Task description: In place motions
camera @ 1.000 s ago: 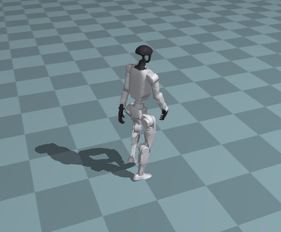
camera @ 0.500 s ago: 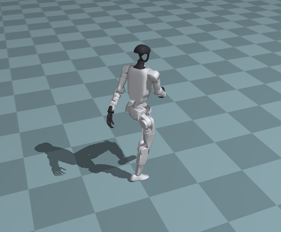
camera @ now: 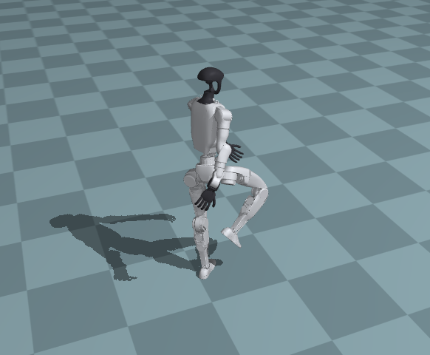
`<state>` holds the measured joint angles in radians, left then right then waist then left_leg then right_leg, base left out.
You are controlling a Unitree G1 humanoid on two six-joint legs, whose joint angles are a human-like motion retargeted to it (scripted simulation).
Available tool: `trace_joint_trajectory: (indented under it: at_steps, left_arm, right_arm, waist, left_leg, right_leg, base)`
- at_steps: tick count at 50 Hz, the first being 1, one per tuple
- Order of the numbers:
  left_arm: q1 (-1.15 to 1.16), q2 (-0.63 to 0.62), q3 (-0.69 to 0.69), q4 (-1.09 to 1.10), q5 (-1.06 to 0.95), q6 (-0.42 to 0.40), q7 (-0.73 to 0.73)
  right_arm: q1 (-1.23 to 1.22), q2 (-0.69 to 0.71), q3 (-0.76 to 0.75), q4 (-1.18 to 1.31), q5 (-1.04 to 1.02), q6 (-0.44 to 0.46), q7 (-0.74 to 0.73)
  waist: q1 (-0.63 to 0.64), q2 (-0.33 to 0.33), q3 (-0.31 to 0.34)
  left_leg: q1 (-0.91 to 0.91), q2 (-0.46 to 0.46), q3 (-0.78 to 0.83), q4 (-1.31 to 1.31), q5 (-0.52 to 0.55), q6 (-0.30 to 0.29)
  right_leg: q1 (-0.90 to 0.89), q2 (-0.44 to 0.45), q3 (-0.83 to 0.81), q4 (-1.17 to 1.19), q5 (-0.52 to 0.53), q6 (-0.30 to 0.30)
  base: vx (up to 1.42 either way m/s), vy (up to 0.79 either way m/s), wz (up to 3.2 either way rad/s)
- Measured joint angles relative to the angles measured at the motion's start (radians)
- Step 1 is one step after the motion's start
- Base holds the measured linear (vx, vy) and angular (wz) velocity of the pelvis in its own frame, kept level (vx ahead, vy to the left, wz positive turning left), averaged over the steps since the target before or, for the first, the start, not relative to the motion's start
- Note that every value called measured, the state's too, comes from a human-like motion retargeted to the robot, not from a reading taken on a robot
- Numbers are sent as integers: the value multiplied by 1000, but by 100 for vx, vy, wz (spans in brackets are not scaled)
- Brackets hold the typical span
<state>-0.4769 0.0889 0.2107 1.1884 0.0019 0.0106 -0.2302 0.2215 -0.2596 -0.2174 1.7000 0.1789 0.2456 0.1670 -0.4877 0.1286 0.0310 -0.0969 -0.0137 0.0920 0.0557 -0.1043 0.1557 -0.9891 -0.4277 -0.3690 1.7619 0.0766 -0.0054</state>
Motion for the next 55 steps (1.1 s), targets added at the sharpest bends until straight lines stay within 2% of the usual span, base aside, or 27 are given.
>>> trace_joint_trajectory:
  at_steps: [2,5,8,10,15,17,18,20,22,24,25,27,29,31,34,38,42,45,48,50,52,53,55]
  left_arm:
    - [-32,-8,-66,-58,-18,-43,26]
    - [-72,-4,-91,-91,-16,-77,62]
    - [-54,-4,-79,-63,-12,-73,47]
    - [-9,-10,-59,-27,-5,-62,32]
    - [204,-51,-27,144,38,-43,31]
    - [331,-58,-7,243,73,-16,46]
    - [397,-52,18,296,90,6,55]
    - [490,-31,104,407,125,58,76]
    - [570,-7,163,512,107,67,119]
    - [674,-1,185,512,55,121,112]
    - [725,2,187,512,37,152,89]
    - [805,-15,223,512,76,182,74]
    - [875,-18,268,512,139,158,71]
    - [931,-4,294,512,176,135,63]
    - [966,14,333,512,169,136,75]
    - [906,27,348,512,75,148,89]
    - [806,22,322,508,34,119,78]
    - [732,5,261,482,19,91,83]
    - [634,2,165,491,11,74,119]
    - [561,7,79,497,14,74,142]
    - [459,-1,11,473,14,93,125]
    - [369,1,-22,460,10,105,97]
    - [198,-1,-46,380,45,94,64]
  right_arm:
    - [100,-2,-69,0,91,-43,-70]
    - [171,11,-116,0,118,-96,-150]
    - [181,11,-100,0,80,-69,-179]
    - [163,13,-65,0,40,-48,-157]
    - [49,49,63,0,-57,-49,-44]
    - [-20,75,157,0,-77,-63,-30]
    - [-69,92,218,0,-88,-66,-32]
    - [-238,140,333,0,-120,-70,-14]
    - [-390,197,378,-113,-186,-101,42]
    - [-524,237,436,-285,-234,-132,121]
    - [-590,243,463,-368,-253,-148,166]
    - [-685,267,451,-518,-317,-193,175]
    - [-753,278,449,-636,-329,-247,151]
    - [-797,274,447,-727,-305,-292,118]
    - [-849,265,430,-804,-272,-334,105]
    - [-889,268,383,-812,-277,-338,150]
    - [-834,281,393,-744,-258,-326,151]
    - [-726,286,418,-685,-269,-320,138]
    - [-555,267,434,-610,-308,-304,120]
    - [-412,246,405,-533,-339,-301,105]
    - [-313,208,364,-396,-380,-289,91]
    - [-296,186,320,-310,-413,-276,80]
    - [-305,139,235,-134,-435,-213,44]
  waist:
    - [4,15,-35]
    - [46,-32,-26]
    - [94,-66,-36]
    - [131,-71,-51]
    - [246,-64,-106]
    - [300,-82,-112]
    - [322,-102,-114]
    - [370,-159,-110]
    - [431,-163,-58]
    - [468,-148,31]
    - [481,-148,73]
    - [557,-163,118]
    - [602,-188,131]
    - [644,-220,112]
    - [685,-252,94]
    - [688,-229,100]
    - [619,-192,20]
    - [526,-164,-49]
    - [436,-125,-134]
    - [369,-92,-187]
    - [275,-45,-260]
    - [266,-21,-258]
    - [230,-31,-144]
  left_leg:
    - [-17,5,20,-9,4,-4]
    - [4,-7,35,-7,17,-19]
    - [50,-13,102,-30,8,-38]
    - [73,-4,134,-41,-1,-55]
    - [111,16,201,-9,-52,-94]
    - [124,7,225,66,-30,-107]
    - [125,7,272,135,24,-122]
    - [-52,50,316,485,228,-165]
    - [-301,209,363,890,312,-27]
    - [-507,269,269,1190,189,30]
    - [-585,322,272,1325,132,63]
    - [-738,401,292,1502,54,85]
    - [-909,364,286,1601,8,86]
    - [-1043,336,316,1646,-26,87]
    - [-1109,299,367,1637,-35,79]
    - [-985,302,346,1612,-27,67]
    - [-702,258,305,1416,8,4]
    - [-392,145,271,1047,53,-64]
    - [-67,10,198,477,90,-136]
    - [132,-14,234,156,-102,-121]
    - [147,-17,260,11,-109,-59]
    - [94,0,176,-3,-74,-72]
    - [70,21,116,6,-39,-91]
  right_leg:
    - [-33,-27,-19,-2,-14,-8]
    - [21,-16,-4,-70,-11,-25]
    - [190,23,-42,-234,-9,-41]
    - [338,94,-82,-411,-2,-42]
    - [740,319,-88,-1082,70,36]
    - [922,385,-93,-1392,-42,60]
    - [976,404,-92,-1487,-98,15]
    - [993,347,-48,-1590,-101,-17]
    - [963,352,29,-1591,-81,-8]
    - [966,384,83,-1587,-57,-28]
    - [974,397,75,-1587,-46,-53]
    - [963,397,152,-1560,-48,-73]
    - [943,367,179,-1544,-43,-80]
    - [909,335,197,-1530,-40,-84]
    - [878,306,197,-1520,-38,-98]
    - [916,316,162,-1546,-42,-90]
    - [947,334,110,-1600,-42,-58]
    - [977,342,52,-1618,-59,-26]
    - [985,380,-8,-1594,-95,-15]
    - [987,419,-67,-1551,-96,-11]
    - [888,399,-173,-1404,56,6]
    - [761,355,-165,-1216,173,29]
    - [559,209,-124,-809,281,19]
  base:
    - [9,-15,65]
    - [-4,-16,-38]
    - [8,-8,-85]
    - [12,-5,-96]
    - [9,14,-80]
    - [16,26,-99]
    - [-1,32,-138]
    - [-33,27,-170]
    - [-61,9,-158]
    - [-61,4,-109]
    - [-43,6,-105]
    - [-30,12,-122]
    - [-12,14,-62]
    - [5,4,-20]
    - [2,2,8]
    - [3,4,39]
    - [23,13,67]
    - [42,6,98]
    - [61,-5,96]
    - [67,-17,135]
    - [29,-18,132]
    - [-27,-13,70]
    - [-58,-1,69]
